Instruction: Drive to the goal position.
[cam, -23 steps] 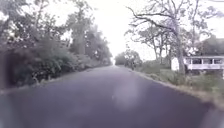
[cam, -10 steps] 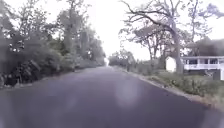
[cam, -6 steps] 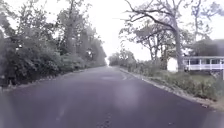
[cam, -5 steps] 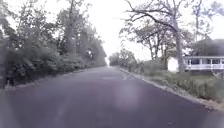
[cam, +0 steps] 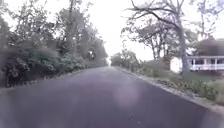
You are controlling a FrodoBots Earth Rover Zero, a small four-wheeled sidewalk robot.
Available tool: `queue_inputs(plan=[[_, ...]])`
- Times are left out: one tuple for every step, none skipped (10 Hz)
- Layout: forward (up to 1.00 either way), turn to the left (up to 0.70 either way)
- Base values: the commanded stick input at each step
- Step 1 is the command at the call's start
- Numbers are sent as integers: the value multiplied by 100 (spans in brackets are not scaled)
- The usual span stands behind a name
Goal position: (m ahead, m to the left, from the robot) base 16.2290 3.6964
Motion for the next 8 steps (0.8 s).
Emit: queue_inputs(plan=[[100, 0], [100, 0], [100, 0], [100, 0], [100, 0], [100, 0], [100, 0], [100, 0]])
